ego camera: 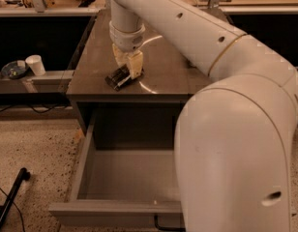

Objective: Pick rxbar chocolate from top drawer and place on counter

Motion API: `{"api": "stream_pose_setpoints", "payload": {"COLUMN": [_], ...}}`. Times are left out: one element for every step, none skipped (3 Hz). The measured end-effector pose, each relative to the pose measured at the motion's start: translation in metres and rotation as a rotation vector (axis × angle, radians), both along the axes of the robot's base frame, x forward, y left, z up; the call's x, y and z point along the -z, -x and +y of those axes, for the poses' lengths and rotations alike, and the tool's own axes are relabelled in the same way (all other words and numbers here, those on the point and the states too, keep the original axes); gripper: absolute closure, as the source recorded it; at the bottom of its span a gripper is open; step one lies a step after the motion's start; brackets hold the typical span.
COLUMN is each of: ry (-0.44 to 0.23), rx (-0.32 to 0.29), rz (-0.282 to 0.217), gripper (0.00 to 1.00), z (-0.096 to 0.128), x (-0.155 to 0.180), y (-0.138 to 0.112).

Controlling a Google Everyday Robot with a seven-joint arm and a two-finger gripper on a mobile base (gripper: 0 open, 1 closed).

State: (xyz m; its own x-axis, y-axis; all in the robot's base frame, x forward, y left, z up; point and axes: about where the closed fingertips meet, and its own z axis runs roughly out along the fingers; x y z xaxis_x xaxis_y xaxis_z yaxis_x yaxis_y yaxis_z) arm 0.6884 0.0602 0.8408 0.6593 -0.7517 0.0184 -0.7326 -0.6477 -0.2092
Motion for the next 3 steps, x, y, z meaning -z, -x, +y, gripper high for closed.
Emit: {"api": "stream_pose_setpoints", "payload": {"ry": [-0.002,-0.002,-0.002], "rx": [0.012,0.012,0.012], "rz": [0.001,0.001,0.001], "gripper": [0.35,0.11,0.0], "z": [0.0005,0.0005,0.0005], "x": [0.002,0.002,0.002], "y": [-0.0013,-0.0013,-0.0013]}}
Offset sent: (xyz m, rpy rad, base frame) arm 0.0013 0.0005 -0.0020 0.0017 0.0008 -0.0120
